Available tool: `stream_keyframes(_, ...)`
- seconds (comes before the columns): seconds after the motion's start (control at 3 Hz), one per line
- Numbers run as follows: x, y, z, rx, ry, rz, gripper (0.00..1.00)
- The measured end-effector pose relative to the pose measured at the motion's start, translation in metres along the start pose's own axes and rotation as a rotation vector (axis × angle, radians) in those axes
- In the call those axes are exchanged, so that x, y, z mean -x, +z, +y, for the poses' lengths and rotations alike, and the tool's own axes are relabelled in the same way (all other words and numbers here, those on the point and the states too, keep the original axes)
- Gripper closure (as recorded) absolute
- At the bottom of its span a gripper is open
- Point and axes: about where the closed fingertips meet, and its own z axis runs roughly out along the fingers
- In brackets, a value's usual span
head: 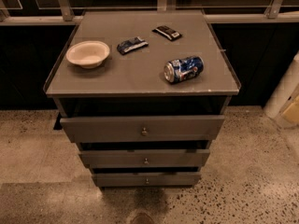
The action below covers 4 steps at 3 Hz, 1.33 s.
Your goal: Open middle drawer
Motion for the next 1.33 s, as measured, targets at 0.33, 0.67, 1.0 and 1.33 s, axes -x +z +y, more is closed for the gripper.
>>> stream_keyframes(0.33, -0.024, 0.066, 0.007, 0.064, 0.080, -0.090, 0.00)
stream_keyframes(0.67, -0.033, 0.137, 0.001, 0.128, 0.177, -0.223, 0.00)
stream_keyframes(1.0, -0.033, 0.148, -0.003, 0.135, 0.195, -0.239, 0.00)
stream_keyframes(1.33, -0.035, 0.154, 0.004, 0.138, 0.207, -0.260, 0.00)
